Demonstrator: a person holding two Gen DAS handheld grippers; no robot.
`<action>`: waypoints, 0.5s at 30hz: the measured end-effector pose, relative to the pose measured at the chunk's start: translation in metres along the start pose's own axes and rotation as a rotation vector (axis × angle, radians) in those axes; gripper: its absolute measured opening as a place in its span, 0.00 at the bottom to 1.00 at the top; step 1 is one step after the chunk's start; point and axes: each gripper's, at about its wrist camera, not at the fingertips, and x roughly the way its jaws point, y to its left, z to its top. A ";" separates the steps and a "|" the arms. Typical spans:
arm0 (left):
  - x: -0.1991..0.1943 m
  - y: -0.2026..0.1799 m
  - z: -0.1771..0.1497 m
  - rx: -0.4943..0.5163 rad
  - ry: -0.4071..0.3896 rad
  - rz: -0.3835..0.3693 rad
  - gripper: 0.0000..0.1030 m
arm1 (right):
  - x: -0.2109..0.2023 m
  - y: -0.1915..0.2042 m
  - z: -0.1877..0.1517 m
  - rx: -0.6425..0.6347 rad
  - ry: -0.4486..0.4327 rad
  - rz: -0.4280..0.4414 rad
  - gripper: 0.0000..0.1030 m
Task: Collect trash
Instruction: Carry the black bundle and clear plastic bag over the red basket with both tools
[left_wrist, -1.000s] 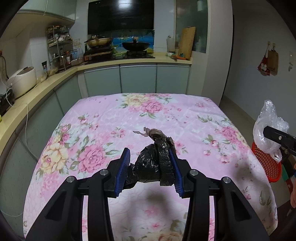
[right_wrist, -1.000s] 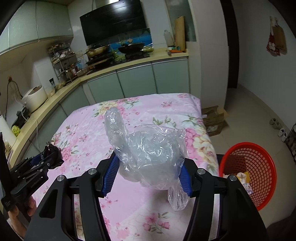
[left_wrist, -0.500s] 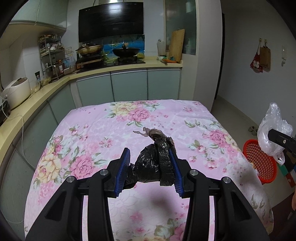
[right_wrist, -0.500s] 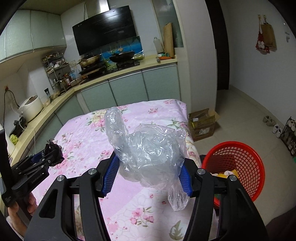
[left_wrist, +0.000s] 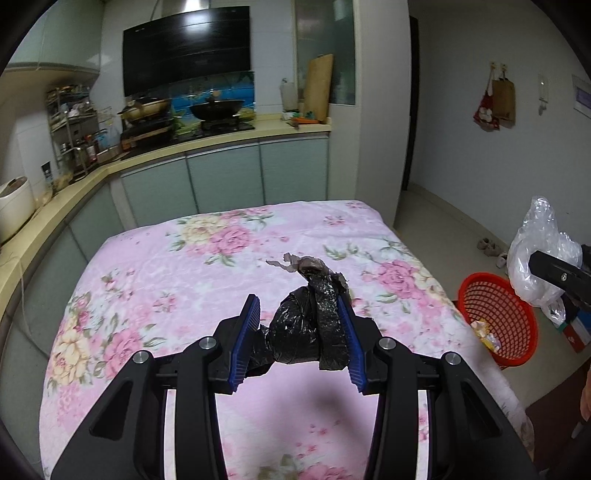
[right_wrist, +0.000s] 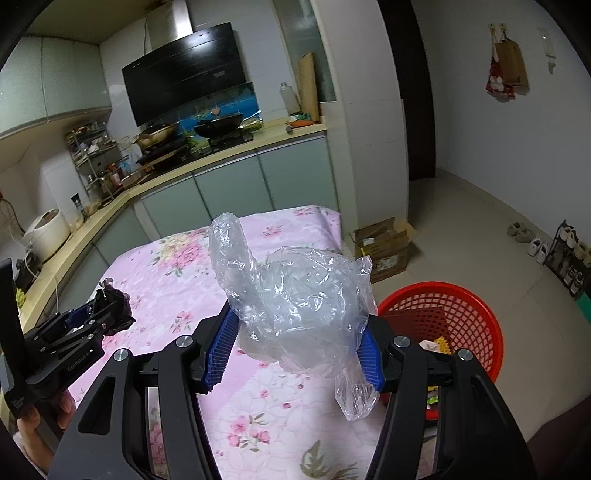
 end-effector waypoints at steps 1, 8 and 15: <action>0.002 -0.004 0.001 0.006 0.001 -0.009 0.40 | 0.000 -0.002 0.001 0.004 -0.002 -0.005 0.54; 0.012 -0.033 0.006 0.043 0.013 -0.058 0.40 | -0.002 -0.020 0.002 0.037 -0.009 -0.038 0.54; 0.023 -0.062 0.008 0.085 0.026 -0.104 0.40 | -0.002 -0.036 0.001 0.071 -0.012 -0.073 0.54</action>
